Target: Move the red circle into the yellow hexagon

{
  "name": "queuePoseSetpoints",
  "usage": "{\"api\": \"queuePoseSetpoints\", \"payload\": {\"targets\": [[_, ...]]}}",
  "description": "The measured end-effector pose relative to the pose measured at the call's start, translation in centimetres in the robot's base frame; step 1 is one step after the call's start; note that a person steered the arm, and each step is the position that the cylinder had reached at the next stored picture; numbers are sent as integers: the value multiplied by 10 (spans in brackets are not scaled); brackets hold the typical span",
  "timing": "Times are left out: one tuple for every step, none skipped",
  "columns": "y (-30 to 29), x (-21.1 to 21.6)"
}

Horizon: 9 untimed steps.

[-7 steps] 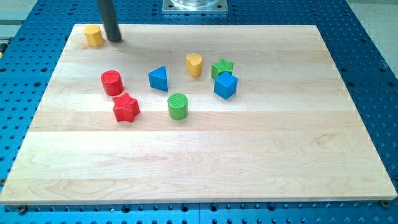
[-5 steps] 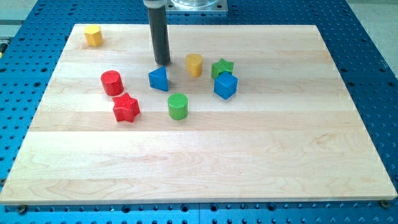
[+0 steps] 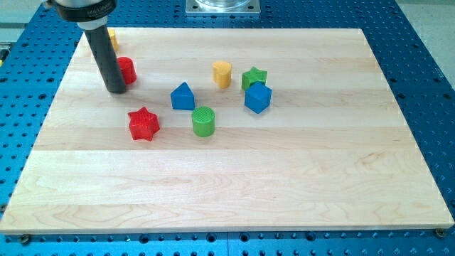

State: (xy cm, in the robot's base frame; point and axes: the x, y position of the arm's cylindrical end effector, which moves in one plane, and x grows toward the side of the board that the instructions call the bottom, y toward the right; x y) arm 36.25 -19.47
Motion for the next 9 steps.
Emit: {"api": "queuePoseSetpoints", "payload": {"targets": [[13,13],[25,9],[21,-27],[8,-47],[-1,-52],[89,-54],[212,-71],[269,-55],[225,-35]]}}
